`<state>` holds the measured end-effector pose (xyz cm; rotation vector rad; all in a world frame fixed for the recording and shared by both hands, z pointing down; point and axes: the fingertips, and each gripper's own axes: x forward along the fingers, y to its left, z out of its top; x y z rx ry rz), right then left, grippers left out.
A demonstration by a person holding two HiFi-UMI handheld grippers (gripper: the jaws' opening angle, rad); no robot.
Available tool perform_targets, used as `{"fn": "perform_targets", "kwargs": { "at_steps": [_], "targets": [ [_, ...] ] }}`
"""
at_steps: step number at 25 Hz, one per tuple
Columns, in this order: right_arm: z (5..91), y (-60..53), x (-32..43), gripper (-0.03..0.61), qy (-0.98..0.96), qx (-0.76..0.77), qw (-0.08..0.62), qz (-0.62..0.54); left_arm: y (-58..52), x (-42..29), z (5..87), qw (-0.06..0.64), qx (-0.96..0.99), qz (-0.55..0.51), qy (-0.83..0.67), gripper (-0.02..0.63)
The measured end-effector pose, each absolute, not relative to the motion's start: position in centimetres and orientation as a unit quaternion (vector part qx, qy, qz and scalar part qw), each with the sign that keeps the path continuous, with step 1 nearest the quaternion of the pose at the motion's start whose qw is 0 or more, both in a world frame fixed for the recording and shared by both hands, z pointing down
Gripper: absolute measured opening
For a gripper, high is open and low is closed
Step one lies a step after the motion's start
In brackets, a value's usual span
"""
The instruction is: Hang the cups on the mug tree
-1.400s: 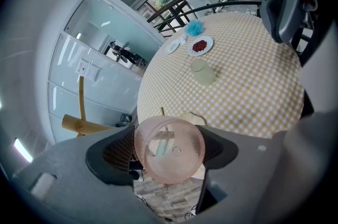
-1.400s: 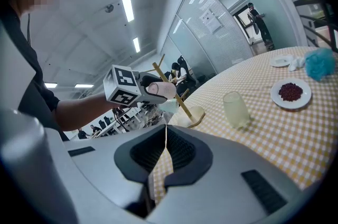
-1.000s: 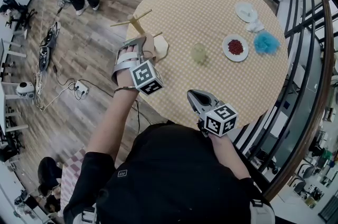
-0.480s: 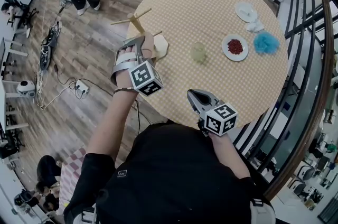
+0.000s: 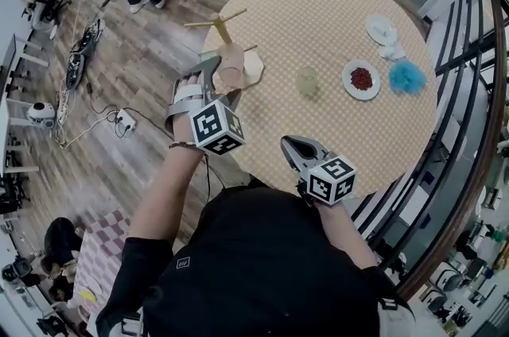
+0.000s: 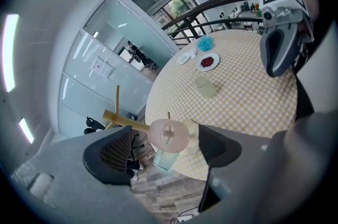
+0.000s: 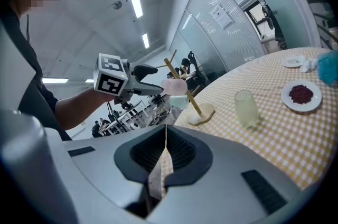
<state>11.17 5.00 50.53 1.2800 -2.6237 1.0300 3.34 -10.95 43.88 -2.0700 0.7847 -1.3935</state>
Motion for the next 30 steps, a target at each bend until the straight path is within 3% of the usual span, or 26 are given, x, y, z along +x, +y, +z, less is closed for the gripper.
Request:
{"fn": "perform_targets", "kwargs": {
  "at_steps": [9,15,18,21,24,30],
  "targets": [
    [50.3,5.5,9.5,0.017,-0.868,0.371,0.049,0.327,-6.2,2.8,42.1,0.113,-0.847,-0.418,0.309,0.362],
    [49.9,5.7,7.0,0.017,-0.871,0.37,0.069,0.315,-3.8,0.6,41.7,0.039,-0.892,-0.326,0.31,0.209],
    [49.2,5.1,6.0,0.017,-0.867,0.383,0.074,0.31,-2.9,-0.5,41.1,-0.031,-0.92,-0.24,0.308,0.071],
    [48.5,4.8,4.4,0.017,-0.863,0.393,0.076,0.308,-2.0,-1.7,40.9,-0.107,-0.934,-0.17,0.295,0.011],
    [48.3,5.1,2.7,0.017,-0.858,0.402,0.084,0.309,-0.7,-2.8,40.8,-0.146,-0.941,-0.135,0.274,0.008],
    [47.6,4.7,1.6,0.017,-0.843,0.436,0.086,0.304,1.1,-3.9,40.1,-0.144,-0.959,-0.103,0.221,0.008]
  ]
}}
